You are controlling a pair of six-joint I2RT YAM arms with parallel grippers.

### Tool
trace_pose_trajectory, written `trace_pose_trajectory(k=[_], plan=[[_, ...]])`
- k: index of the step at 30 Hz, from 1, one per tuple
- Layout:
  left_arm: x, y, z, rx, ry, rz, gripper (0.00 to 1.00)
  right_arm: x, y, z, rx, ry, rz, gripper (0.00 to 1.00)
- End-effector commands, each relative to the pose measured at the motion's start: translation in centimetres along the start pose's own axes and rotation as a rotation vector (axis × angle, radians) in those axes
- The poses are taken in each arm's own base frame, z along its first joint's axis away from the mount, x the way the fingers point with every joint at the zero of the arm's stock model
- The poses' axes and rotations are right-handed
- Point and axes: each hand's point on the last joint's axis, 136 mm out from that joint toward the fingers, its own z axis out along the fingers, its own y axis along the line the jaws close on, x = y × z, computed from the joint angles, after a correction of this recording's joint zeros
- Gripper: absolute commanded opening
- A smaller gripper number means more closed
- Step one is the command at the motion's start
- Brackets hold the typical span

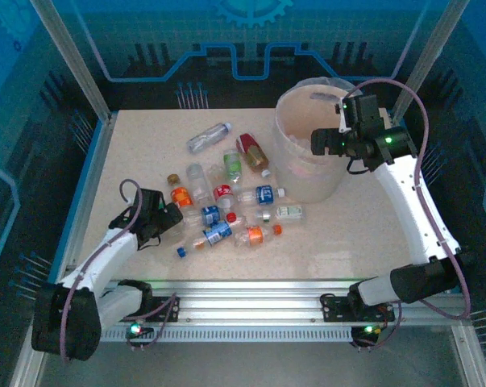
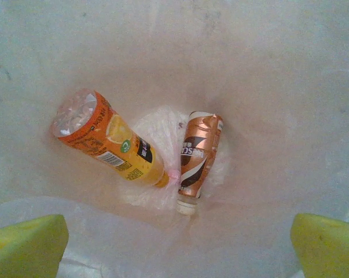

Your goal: Put the plastic bottles in the bin

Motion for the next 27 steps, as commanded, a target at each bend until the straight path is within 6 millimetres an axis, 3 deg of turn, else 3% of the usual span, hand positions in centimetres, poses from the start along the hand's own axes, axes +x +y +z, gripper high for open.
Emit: trace_pose_trajectory(k=[1, 15, 22, 27], plan=[[0.5, 0.2, 0.9, 0.007, 0.024, -0.026, 0.95, -0.2, 0.7, 0.6, -0.006, -0.002, 0.006, 1.00], [0.8, 2.0, 2.7, -0.025, 0.042, -0.133, 0.79, -0.3, 1.7, 1.1, -0.024, 0.001, -0.009, 1.00], [0.4, 2.1, 3.1, -0.023, 0.036, -0.152, 0.60, 0.1, 2.2, 1.3, -0.032, 0.007, -0.012, 1.00], [-0.5, 1.6, 2.1, 0.001, 0.004, -0.150, 0.44, 0.3, 2.5, 1.1, -0.040, 0.004, -0.013, 1.00]])
